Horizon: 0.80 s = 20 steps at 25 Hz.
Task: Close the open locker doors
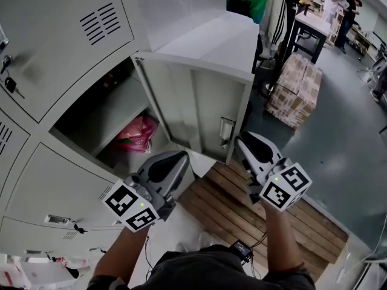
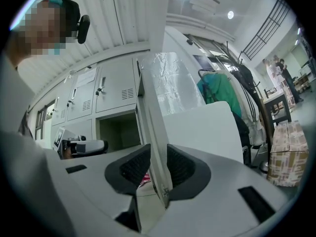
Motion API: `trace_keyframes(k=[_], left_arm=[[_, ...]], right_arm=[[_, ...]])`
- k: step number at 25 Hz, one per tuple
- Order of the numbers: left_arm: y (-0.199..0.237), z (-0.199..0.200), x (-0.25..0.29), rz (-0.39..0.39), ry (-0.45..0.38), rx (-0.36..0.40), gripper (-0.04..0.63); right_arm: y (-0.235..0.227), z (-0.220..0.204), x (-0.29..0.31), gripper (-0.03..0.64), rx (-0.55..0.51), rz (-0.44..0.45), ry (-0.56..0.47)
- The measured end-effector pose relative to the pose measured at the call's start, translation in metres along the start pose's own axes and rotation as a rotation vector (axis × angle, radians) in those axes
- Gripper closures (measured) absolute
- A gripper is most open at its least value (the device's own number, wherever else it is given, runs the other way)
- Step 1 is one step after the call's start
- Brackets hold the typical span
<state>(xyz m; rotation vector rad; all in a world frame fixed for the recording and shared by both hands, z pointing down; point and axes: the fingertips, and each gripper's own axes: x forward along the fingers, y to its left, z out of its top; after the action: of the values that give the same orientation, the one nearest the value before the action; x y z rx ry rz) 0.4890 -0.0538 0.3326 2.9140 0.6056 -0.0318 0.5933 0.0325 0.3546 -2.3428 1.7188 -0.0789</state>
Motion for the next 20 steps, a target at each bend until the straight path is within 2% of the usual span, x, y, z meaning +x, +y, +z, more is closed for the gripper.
trace_keyframes(k=[7, 20], left_arm=[[0.011, 0.002, 0.011, 0.002, 0.003, 0.002, 0.586], [0.023, -0.001, 0.009, 0.029, 0.008, -0.010, 0.586]], right_arm=[[-0.007, -0.001, 0.012, 0.525, 0.001, 0.031, 0.020], [-0.017, -0.012, 0.025, 0.523, 0.059, 0.064, 0.036]])
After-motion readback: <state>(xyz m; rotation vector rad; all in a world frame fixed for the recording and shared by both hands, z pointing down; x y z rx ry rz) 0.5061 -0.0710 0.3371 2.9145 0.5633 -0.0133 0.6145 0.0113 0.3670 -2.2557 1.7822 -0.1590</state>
